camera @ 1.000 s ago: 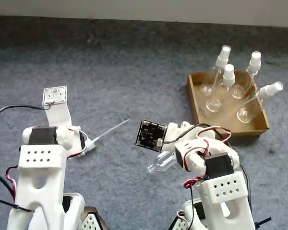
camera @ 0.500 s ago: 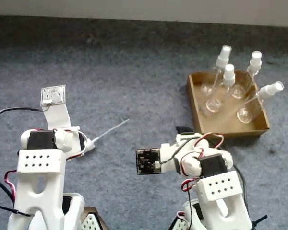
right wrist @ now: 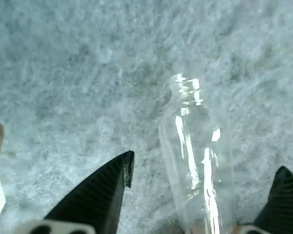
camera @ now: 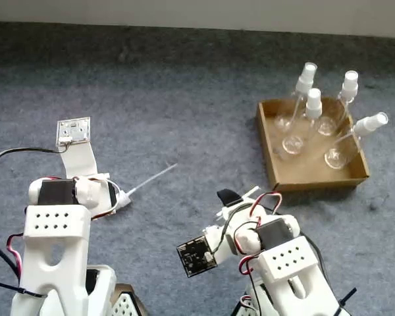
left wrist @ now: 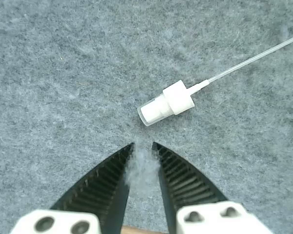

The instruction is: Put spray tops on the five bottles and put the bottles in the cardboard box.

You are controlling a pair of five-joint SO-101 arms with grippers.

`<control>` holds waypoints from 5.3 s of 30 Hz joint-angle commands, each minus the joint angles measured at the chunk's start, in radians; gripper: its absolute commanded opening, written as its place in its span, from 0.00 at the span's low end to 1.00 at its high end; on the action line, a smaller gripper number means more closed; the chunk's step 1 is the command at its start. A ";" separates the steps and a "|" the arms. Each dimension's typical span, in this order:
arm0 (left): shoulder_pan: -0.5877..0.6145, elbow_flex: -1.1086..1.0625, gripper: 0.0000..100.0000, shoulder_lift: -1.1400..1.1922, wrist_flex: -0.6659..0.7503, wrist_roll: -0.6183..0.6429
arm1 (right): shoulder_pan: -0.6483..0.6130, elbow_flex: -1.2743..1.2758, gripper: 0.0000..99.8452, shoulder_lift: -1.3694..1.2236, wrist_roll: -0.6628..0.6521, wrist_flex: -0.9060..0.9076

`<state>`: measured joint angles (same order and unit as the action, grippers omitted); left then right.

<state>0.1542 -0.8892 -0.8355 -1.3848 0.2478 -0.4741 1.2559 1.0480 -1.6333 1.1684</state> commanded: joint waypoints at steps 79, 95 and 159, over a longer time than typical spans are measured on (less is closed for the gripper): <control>0.002 -0.022 0.00 -0.030 0.038 0.015 | 0.088 -0.783 0.12 -0.338 1.203 0.061; 0.002 -0.022 0.00 -0.030 0.038 0.015 | 0.116 -1.061 0.12 -0.963 1.510 0.110; 0.002 -0.024 0.01 -0.030 0.038 0.009 | 0.079 -1.067 0.08 -1.084 1.048 0.159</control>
<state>0.1542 -0.9198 -0.8370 -1.3602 0.2478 -0.3851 0.2294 -0.1688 -0.5808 1.2820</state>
